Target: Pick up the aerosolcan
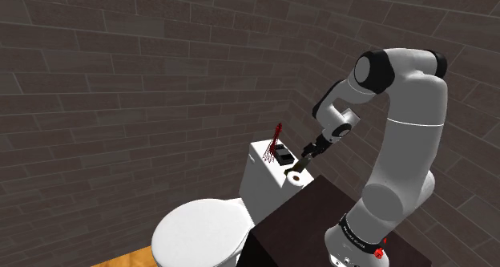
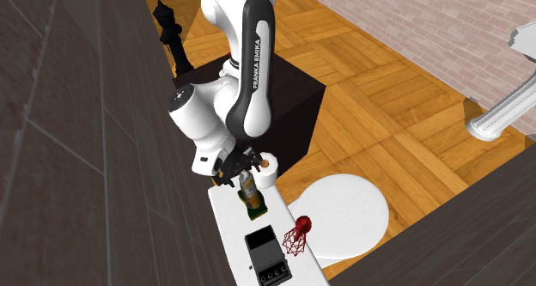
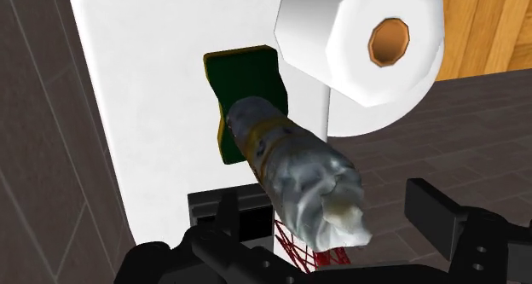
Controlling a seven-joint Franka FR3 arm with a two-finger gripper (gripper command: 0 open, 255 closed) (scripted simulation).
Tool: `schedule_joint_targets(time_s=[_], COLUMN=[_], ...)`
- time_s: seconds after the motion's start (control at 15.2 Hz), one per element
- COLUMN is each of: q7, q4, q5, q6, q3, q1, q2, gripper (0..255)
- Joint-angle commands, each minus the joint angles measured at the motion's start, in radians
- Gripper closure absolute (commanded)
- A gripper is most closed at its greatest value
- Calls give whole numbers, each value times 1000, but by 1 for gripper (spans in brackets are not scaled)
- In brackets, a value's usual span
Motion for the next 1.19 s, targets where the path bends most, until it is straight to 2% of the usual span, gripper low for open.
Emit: schedule_joint_targets(time_s=[0.0, 0.07, 0.13, 0.73, 1.12], q7=[-29, -29, -28, -29, 72], q4=[12, 12, 17, 12, -24], q5=[34, 34, 35, 34, -87], q6=[2, 2, 1, 2, -9], q3=[16, 16, 17, 16, -42], q1=[-13, -13, -14, -13, 30], q2=[28, 28, 32, 28, -68], gripper=[0, 0, 255, 255, 255])
